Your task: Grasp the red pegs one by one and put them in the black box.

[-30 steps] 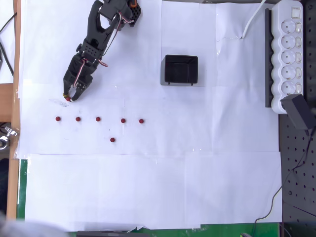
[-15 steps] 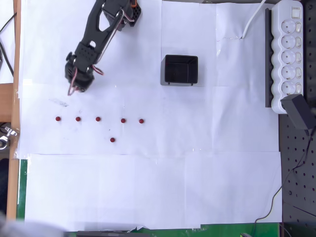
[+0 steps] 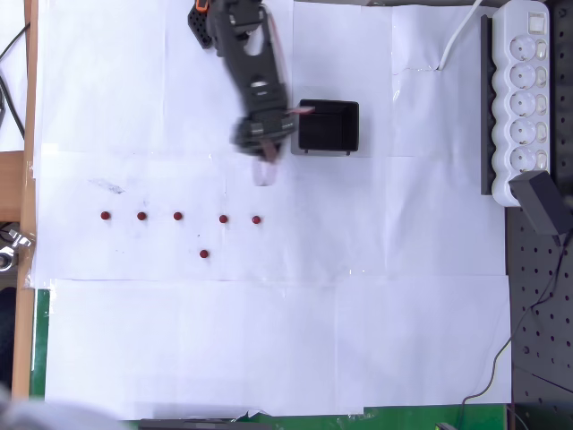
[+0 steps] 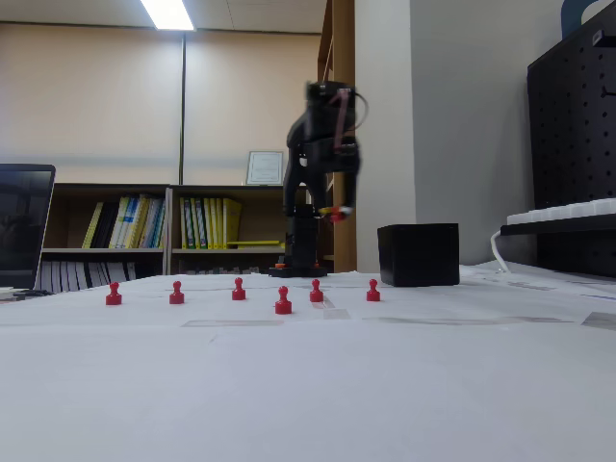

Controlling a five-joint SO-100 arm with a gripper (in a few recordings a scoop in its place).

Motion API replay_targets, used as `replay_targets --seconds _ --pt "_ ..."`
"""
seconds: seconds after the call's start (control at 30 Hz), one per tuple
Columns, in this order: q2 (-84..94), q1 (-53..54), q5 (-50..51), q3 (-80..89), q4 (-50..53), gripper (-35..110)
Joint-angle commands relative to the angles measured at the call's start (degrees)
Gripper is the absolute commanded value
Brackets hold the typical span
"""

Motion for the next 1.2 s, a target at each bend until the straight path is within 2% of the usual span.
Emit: replay_targets --seconds 0.0,0.2,0.43,0.57,0.7,0.93,1.17 --pt "-1.8 -10.4 -5.7 6.7 -1.6 0" --pt "1.2 -18.1 -10.9 6.2 -1.1 0" --pt "7.3 -17.1 -10.5 -0.9 -10.4 0" --pt "11.1 -15.8 -9.5 -1.4 -12.0 1" --pt "12.7 -15.1 -6.1 -1.8 -10.5 16" --pt "6.9 -14.5 -5.7 2.4 -4.4 20" --pt "-12.9 -10.5 -3.4 5.2 3.3 20"
